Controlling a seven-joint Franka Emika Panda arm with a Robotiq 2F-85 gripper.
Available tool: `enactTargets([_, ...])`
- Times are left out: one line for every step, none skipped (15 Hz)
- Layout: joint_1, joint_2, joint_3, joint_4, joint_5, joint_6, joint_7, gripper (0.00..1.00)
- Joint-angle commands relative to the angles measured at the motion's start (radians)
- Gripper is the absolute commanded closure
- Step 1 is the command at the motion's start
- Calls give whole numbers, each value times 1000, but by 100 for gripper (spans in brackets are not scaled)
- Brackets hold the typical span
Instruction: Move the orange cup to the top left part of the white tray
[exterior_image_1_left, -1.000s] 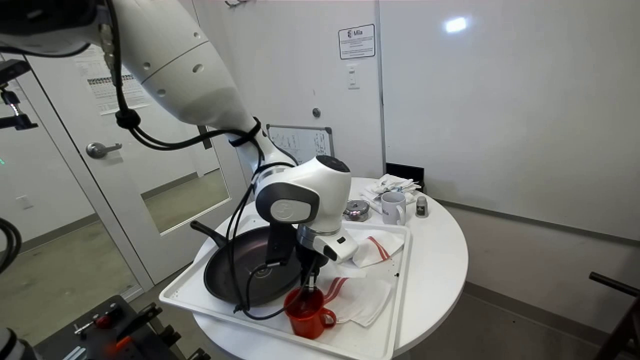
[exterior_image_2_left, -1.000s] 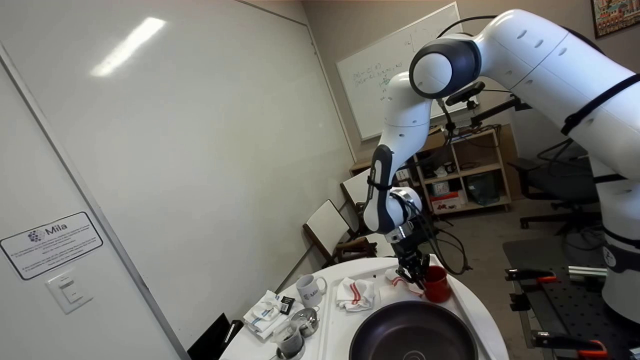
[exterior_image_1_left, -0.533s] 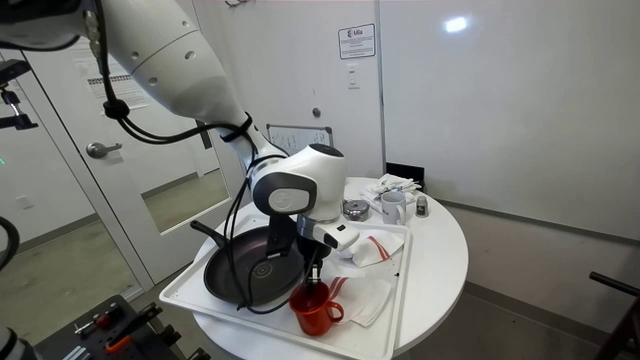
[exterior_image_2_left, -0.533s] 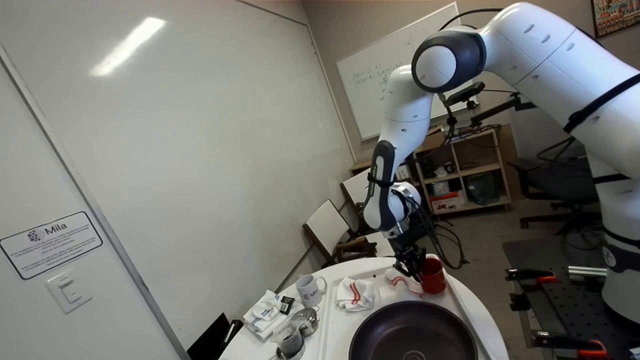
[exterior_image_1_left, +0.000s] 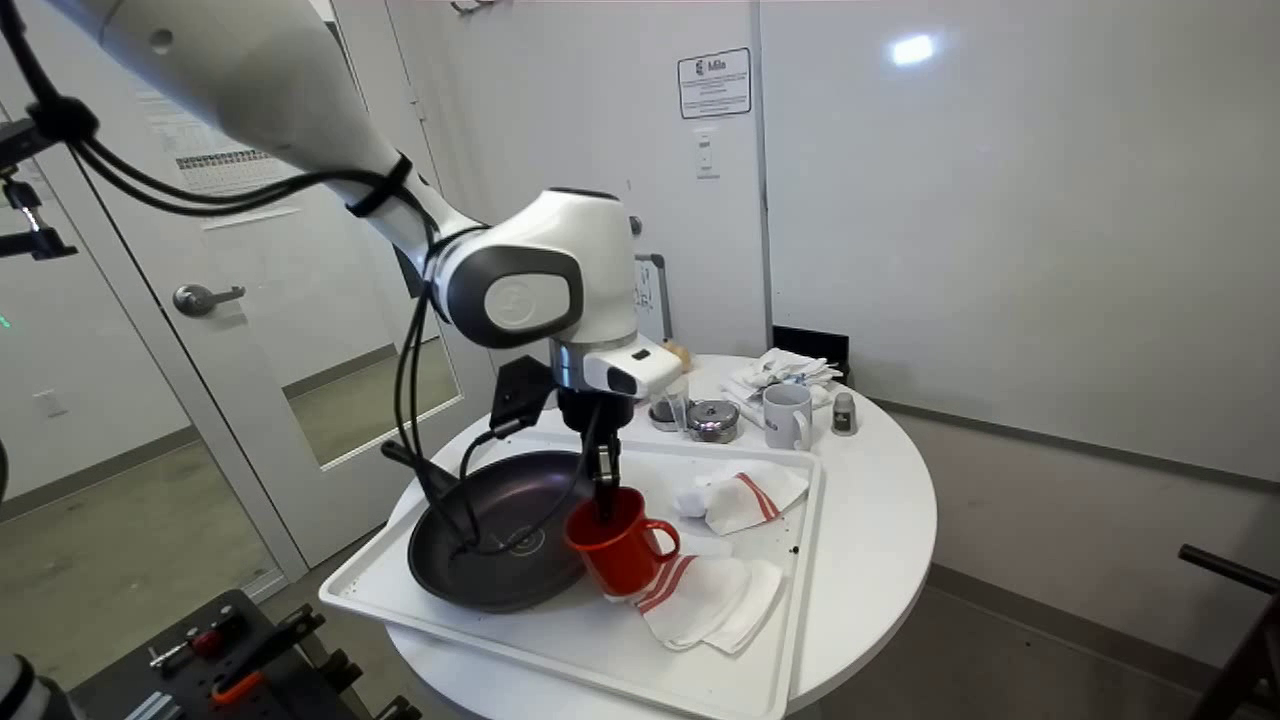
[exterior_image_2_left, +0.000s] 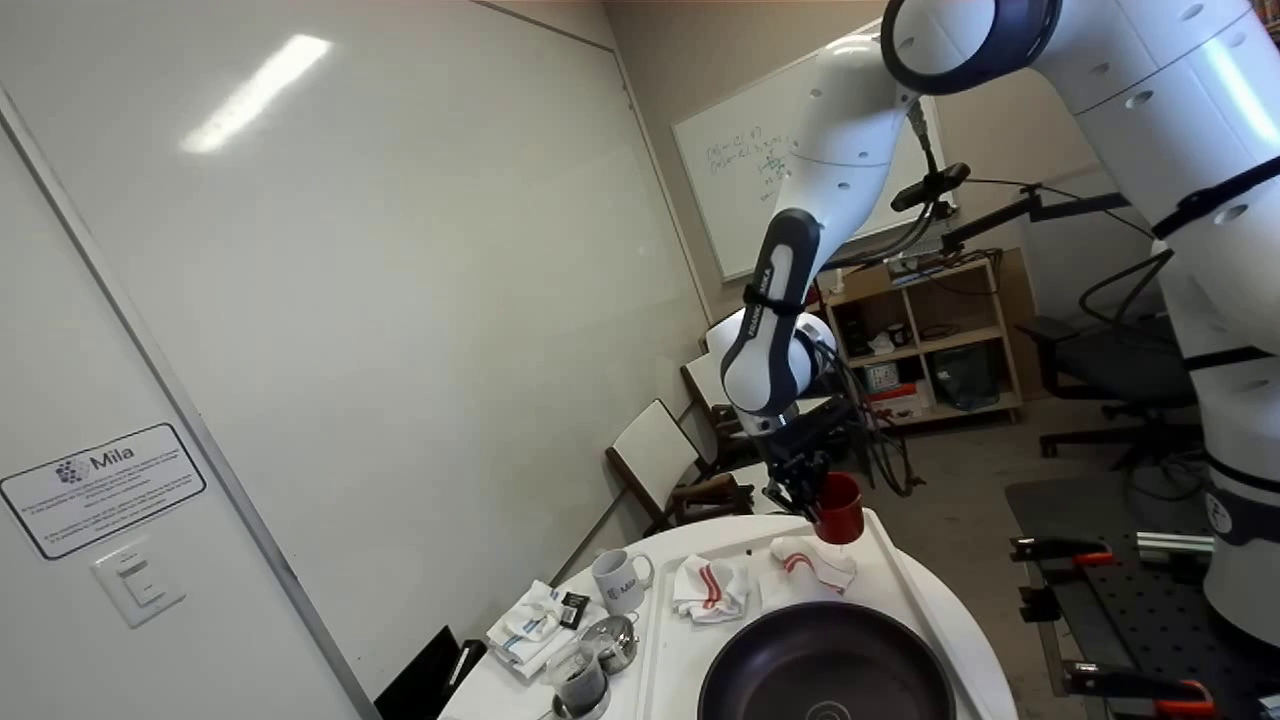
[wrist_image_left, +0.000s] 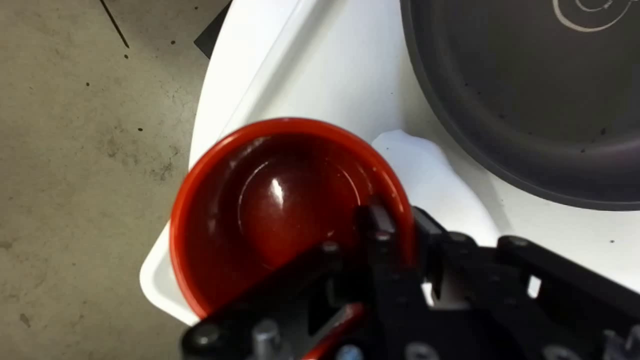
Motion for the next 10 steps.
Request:
enactTargets([35,-141,0,-50,-97,-52,81,93])
enactTargets([37,-156,13,-35,-110,-84,87,93])
enactTargets([37,-170,25,-27,-114,-106,88,93])
enactTargets([36,-172,43,-1,-104,-147,72,93])
enactTargets([37,-177,56,14,-99,-173,67,93])
enactTargets([39,-172,72,39,-94,-201,61,93])
enactTargets([41,-167,87,60,-89,-224,56,93])
enactTargets([46,-152,104,91,-85,-249,49,93])
enactTargets([50,-140,119,117,-82,-270,43,93])
enactTargets([57,-122,136,148,-79,-294,31,93])
